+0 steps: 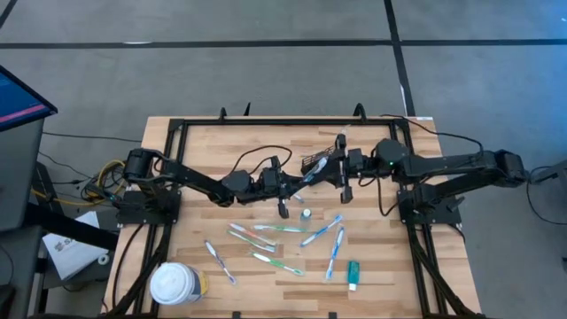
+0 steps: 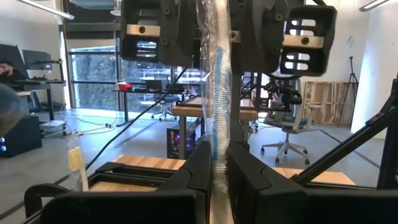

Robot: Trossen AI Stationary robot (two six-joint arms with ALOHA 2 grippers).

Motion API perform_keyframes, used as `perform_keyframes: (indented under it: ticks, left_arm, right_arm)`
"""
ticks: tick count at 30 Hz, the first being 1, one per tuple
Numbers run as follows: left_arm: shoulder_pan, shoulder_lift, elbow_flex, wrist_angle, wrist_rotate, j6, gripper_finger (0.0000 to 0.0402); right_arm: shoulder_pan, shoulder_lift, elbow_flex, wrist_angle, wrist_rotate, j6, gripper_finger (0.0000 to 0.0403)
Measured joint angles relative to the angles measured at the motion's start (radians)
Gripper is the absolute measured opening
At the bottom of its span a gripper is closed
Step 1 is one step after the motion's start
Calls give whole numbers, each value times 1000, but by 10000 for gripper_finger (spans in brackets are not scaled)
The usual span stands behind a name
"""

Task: Pick & Place toothbrushing station
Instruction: Put the blue toothbrush into the mesh organizer

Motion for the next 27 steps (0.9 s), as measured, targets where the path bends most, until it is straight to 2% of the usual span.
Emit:
perform_keyframes:
  ticks: [9, 21, 27]
  left_arm:
    - [0, 0, 0, -4, 0, 0, 18]
    - [2, 0, 0, 1, 0, 0, 18]
    - [2, 0, 0, 1, 0, 0, 18]
  right_arm:
    - [2, -28, 0, -46, -1, 10, 109]
    - [2, -19, 0, -51, -5, 3, 105]
    - [2, -19, 0, -52, -6, 2, 70]
